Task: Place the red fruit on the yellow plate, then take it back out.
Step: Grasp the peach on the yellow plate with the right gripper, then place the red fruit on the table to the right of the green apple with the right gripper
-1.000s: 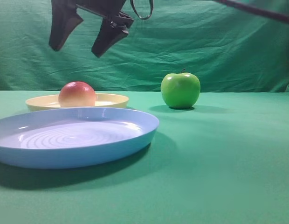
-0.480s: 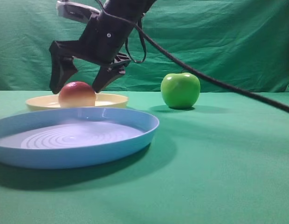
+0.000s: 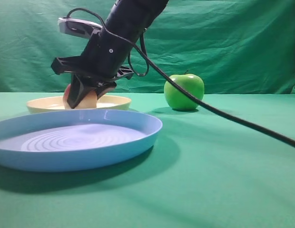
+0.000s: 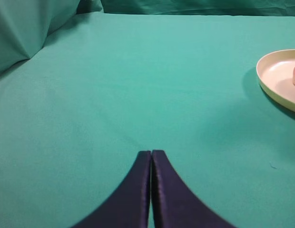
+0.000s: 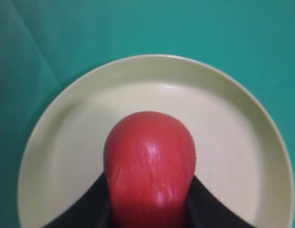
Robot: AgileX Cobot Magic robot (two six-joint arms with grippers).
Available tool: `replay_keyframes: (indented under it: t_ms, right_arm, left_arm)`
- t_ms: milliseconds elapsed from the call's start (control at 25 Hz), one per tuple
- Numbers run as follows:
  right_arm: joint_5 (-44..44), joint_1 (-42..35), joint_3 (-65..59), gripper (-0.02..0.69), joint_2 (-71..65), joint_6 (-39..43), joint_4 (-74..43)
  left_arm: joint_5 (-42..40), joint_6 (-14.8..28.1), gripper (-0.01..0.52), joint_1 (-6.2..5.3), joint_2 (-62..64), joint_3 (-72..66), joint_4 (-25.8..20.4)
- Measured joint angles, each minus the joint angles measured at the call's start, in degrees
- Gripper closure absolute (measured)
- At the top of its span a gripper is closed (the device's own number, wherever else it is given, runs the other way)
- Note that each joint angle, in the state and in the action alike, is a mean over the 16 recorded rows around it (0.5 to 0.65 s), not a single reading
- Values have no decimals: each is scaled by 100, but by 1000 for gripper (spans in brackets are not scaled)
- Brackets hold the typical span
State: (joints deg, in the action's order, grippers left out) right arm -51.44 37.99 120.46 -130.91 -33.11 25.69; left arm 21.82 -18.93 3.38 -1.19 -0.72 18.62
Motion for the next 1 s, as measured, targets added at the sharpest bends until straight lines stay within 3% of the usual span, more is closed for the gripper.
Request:
replay_keyframes:
  t_ms: [280, 520, 720, 1000]
  right_arm:
    - [-1266, -501, 270, 449, 890, 623, -217]
    - [-1815, -891, -109, 459, 1721, 1048, -515]
    - [-1622, -1205, -1289, 467, 2548, 1237, -743]
    - [-509, -1712, -3899, 472, 3682, 1289, -802]
  left_arm:
    - [0, 0, 514, 0, 0, 0, 0]
    - [0, 0, 514, 0, 0, 0, 0]
    - [0, 0, 514, 0, 0, 0, 0]
    - [0, 0, 514, 0, 0, 0, 0]
